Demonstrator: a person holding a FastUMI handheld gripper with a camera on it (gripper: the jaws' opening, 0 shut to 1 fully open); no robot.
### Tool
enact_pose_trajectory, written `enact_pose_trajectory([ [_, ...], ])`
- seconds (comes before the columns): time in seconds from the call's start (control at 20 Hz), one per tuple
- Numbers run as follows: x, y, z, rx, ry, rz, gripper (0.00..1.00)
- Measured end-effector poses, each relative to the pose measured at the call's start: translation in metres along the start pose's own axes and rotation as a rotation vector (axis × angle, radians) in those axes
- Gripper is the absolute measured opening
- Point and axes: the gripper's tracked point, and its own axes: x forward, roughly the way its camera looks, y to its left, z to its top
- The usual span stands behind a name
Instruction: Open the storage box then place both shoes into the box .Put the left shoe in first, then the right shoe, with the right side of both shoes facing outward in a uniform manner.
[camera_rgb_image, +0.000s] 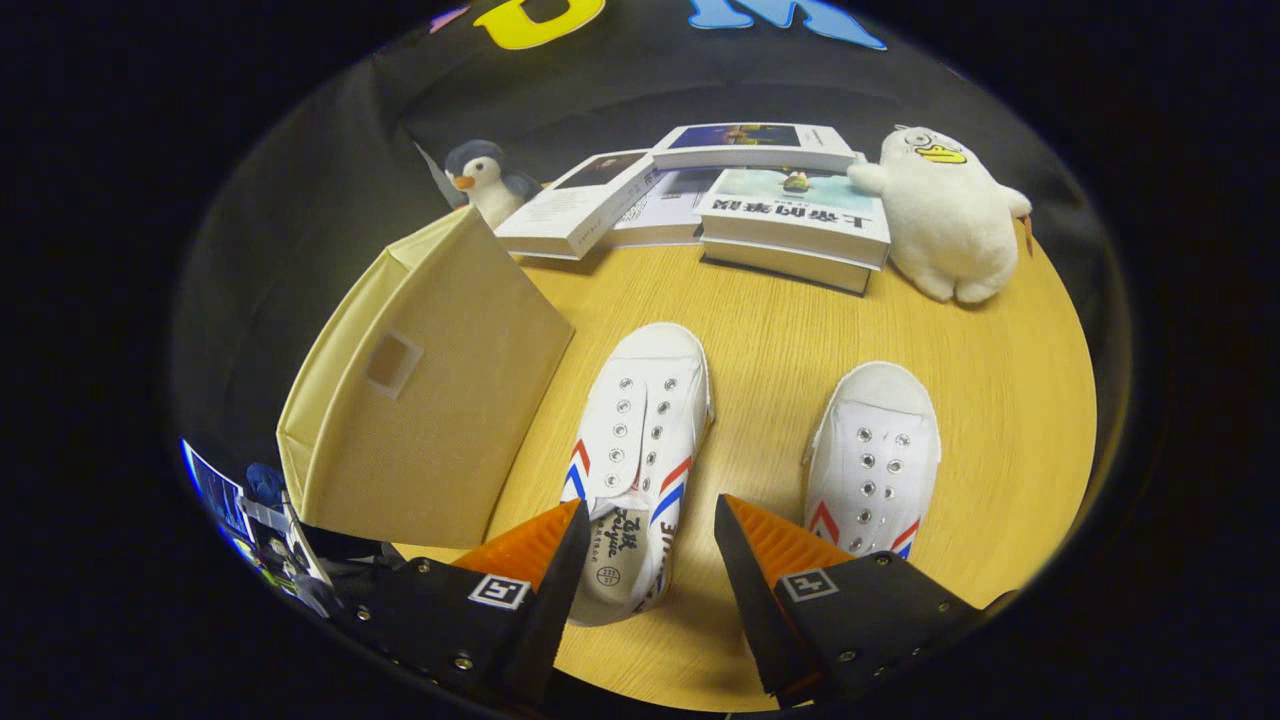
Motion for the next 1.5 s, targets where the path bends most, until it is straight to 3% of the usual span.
enact_pose_trajectory([
  [0.3,0.036,-0.014,-0.007,-0.015,0.071,-0.026,0.73],
  [0.35,0.042,-0.007,-0.008,0.009,0.070,0.006,0.66],
  [0.4,0.040,-0.004,-0.007,0.022,0.065,0.028,0.48],
  [0.6,0.031,-0.007,-0.002,0.086,0.056,0.033,0.08],
  [0.95,0.011,0.007,-0.008,0.297,0.126,0.134,0.07],
  [1.5,-0.068,0.038,0.043,0.307,0.046,0.209,0.06],
])
